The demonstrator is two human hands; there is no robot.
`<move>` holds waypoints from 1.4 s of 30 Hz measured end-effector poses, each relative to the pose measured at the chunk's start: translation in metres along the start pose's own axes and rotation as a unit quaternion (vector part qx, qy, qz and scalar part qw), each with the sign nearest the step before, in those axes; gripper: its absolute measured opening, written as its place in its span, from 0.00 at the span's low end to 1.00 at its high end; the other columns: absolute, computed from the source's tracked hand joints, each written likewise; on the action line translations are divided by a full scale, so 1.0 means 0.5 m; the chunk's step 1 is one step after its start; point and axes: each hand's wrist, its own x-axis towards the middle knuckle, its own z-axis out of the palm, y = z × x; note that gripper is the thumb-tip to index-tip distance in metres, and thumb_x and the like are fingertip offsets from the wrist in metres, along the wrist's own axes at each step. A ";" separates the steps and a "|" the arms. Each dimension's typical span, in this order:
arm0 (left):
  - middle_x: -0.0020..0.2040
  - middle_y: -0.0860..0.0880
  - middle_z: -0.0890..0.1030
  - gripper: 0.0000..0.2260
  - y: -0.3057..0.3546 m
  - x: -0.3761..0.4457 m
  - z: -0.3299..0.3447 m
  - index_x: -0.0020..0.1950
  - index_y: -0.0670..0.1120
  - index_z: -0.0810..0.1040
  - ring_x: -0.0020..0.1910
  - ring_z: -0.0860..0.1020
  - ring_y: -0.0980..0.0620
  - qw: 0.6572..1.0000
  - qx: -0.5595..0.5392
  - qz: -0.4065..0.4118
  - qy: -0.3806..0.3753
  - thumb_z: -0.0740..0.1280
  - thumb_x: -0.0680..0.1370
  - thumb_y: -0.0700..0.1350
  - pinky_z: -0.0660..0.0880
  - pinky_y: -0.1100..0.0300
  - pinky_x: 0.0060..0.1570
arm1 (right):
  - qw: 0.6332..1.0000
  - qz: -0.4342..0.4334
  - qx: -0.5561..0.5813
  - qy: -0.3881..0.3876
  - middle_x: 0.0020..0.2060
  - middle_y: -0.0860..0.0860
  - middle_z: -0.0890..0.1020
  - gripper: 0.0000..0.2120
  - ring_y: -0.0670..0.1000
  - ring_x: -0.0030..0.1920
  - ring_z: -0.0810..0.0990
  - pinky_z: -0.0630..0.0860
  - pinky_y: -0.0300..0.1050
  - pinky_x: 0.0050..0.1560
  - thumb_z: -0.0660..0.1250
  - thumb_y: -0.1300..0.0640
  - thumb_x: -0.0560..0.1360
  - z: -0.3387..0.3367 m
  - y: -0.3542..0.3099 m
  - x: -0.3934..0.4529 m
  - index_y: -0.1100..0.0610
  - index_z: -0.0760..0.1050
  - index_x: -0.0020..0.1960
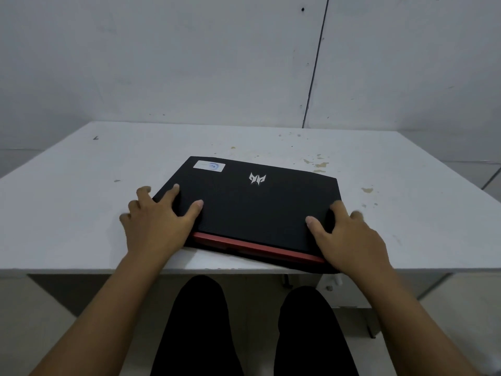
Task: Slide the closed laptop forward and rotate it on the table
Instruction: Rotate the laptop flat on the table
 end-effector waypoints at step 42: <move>0.83 0.42 0.42 0.43 0.192 -0.023 0.079 0.82 0.56 0.55 0.77 0.30 0.34 0.996 -0.050 0.005 -0.080 0.53 0.72 0.78 0.38 0.29 0.72 | 0.999 -0.030 0.003 -0.023 0.68 0.52 0.74 0.39 0.58 0.68 0.68 0.60 0.59 0.65 0.50 0.22 0.70 0.039 -0.023 0.215 0.38 0.67 0.75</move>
